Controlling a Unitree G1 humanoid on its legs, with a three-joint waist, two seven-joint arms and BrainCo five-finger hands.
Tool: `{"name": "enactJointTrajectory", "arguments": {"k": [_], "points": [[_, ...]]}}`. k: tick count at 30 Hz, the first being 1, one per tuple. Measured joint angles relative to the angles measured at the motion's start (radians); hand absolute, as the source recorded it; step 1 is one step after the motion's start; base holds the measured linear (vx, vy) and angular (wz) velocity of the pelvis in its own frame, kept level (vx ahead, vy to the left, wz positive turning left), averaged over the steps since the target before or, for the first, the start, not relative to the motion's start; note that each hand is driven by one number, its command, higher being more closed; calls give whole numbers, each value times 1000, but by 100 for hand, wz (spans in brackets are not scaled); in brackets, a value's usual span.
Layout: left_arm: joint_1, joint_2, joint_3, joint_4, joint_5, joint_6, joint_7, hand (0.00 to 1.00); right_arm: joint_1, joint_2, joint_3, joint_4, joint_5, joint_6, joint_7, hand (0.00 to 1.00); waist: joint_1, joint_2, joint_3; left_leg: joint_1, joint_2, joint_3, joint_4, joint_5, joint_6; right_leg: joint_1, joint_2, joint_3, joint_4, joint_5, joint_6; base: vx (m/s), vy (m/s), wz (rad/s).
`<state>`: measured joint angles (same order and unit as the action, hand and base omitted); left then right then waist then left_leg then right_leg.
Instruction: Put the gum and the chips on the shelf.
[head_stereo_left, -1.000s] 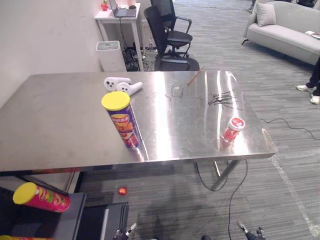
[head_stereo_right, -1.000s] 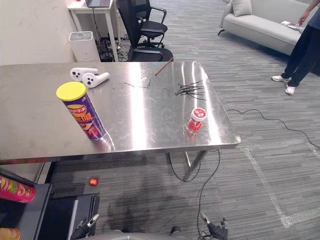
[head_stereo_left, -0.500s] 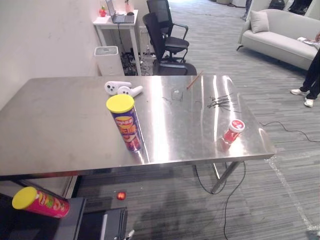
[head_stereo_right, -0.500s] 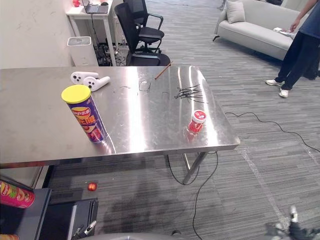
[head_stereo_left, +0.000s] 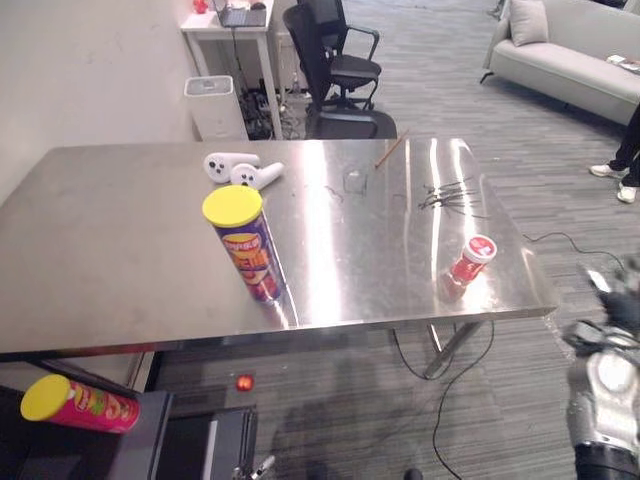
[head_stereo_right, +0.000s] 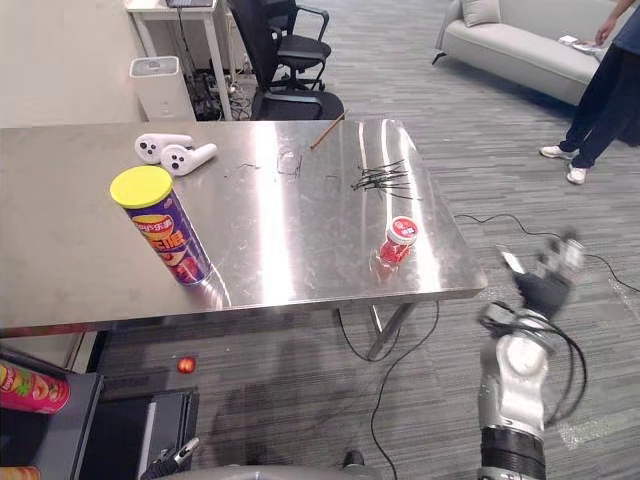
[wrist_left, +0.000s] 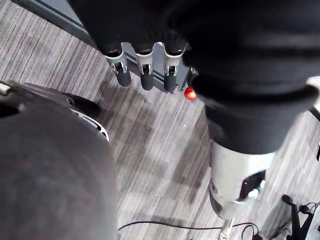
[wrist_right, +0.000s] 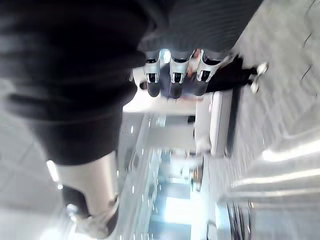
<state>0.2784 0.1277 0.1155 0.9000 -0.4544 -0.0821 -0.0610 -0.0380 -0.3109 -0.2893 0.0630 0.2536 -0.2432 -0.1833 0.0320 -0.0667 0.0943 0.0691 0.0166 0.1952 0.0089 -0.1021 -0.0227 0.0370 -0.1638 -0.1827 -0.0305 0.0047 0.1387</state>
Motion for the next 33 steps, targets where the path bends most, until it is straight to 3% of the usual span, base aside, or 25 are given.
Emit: {"name": "enactJointTrajectory", "arguments": {"k": [5, 11, 23, 33], "points": [[1, -1, 0, -2, 0, -7, 14, 0, 4, -41, 47, 0, -18, 19, 140, 0, -3, 1, 14, -21, -1, -13, 45, -25, 4, 4, -10, -6, 0, 1, 2, -27, 5, 4], [3, 1, 1, -1, 0, -26, 15, 0, 22, -76, 115, -18, -45, 37, 186, 0, -5, -4, 27, -34, -5, -18, 64, -30, 6, 0, -17, -12, 0, 3, 6, -34, 15, 2], [7, 3, 0, -1, 5, -40, 12, 0, 25, -100, 152, -56, -58, 42, 158, 0, -27, -4, 36, -50, 0, -38, 88, -42, 3, 5, -13, -34, -3, 3, 5, 10, -3, 4], [8, 3, -7, 0, 5, -41, 13, 0, 27, -100, 163, -56, -58, 32, 30, 0, -29, 3, 46, -52, 2, -33, 104, -50, 4, 7, -13, -30, -2, 3, 5, -15, 3, -2]]}}
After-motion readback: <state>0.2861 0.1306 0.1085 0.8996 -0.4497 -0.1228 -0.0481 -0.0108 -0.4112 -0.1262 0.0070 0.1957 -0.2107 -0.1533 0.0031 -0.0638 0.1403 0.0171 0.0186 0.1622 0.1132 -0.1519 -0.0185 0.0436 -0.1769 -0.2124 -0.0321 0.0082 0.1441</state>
